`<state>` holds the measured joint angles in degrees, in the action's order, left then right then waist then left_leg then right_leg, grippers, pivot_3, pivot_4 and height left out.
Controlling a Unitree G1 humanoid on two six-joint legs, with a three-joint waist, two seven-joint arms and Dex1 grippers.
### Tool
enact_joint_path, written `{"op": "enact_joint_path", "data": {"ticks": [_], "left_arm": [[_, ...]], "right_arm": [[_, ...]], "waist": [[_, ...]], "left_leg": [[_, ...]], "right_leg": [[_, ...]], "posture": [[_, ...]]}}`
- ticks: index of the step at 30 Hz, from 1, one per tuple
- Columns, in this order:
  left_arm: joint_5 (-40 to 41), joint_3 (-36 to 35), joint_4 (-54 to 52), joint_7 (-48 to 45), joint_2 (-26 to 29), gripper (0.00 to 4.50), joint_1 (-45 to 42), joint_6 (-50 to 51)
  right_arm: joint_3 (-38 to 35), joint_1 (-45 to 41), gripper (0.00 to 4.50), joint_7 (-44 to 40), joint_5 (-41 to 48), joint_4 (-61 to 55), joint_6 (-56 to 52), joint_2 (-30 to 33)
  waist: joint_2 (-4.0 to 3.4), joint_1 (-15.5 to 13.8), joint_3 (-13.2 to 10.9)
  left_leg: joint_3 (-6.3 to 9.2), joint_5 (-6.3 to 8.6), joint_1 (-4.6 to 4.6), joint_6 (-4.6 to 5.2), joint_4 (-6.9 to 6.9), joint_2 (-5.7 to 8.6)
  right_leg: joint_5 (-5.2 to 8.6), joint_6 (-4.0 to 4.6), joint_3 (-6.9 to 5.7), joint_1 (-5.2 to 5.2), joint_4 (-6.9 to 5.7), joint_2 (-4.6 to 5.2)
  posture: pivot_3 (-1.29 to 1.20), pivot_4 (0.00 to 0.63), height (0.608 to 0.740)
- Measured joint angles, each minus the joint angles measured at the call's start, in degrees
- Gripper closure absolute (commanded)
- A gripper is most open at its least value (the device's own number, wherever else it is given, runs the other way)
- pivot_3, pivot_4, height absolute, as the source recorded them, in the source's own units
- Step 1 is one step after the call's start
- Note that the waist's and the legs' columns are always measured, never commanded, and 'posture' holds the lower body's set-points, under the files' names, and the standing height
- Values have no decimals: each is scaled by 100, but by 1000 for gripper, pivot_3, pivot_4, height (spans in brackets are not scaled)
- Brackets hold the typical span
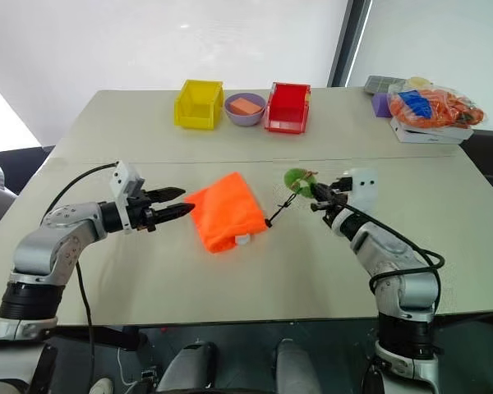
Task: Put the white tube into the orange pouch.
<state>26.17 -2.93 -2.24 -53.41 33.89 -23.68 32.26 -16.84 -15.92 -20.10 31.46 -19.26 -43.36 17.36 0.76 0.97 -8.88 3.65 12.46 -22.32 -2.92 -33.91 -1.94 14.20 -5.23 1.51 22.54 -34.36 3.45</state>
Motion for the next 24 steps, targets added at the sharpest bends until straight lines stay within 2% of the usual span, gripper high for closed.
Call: {"op": "enact_joint_path", "data": {"ticks": [10, 11, 14, 19, 24], "left_arm": [[-3, 378, 25, 14, -533, 1705, -418, -9], [39, 402, 25, -16, -590, 1181, -452, 5], [162, 431, 22, -127, -652, 49, -493, 113], [241, 465, -51, -114, -927, 49, -675, 200], [128, 871, 79, -398, -992, 49, -931, -16]], "right_arm": [[-146, -92, 4471, -164, 1553, -831, -192, -50], [-127, -101, 4500, -154, 1721, -939, -216, -49], [-33, -102, 4500, -59, 1892, -1068, -234, -41], [225, -102, 4500, 78, 1886, -1068, -209, -41], [433, -99, 4500, 79, 1859, -1022, -151, -30]], "waist": [[0, -10, 0], [0, -7, 0], [0, 9, 0], [0, -8, 0], [0, -12, 0]], "left_leg": [[1, 0, 0, 0, 0, 0], [1, 0, 0, 0, 0, 0], [1, 0, 0, 0, 0, 0], [1, 0, 0, 0, -1, 0], [1, 0, -1, 0, -1, 1]], "right_leg": [[0, 0, 0, -2, 1, -1], [0, 0, 0, -3, 2, 0], [0, 1, 0, -2, 2, 0], [0, 1, 0, -3, 3, 0], [0, 1, 0, -3, 4, 0]], "posture": [[0, 150, 740], [0, 150, 740], [0, 150, 740], [0, 150, 740], [0, 150, 740]]}}
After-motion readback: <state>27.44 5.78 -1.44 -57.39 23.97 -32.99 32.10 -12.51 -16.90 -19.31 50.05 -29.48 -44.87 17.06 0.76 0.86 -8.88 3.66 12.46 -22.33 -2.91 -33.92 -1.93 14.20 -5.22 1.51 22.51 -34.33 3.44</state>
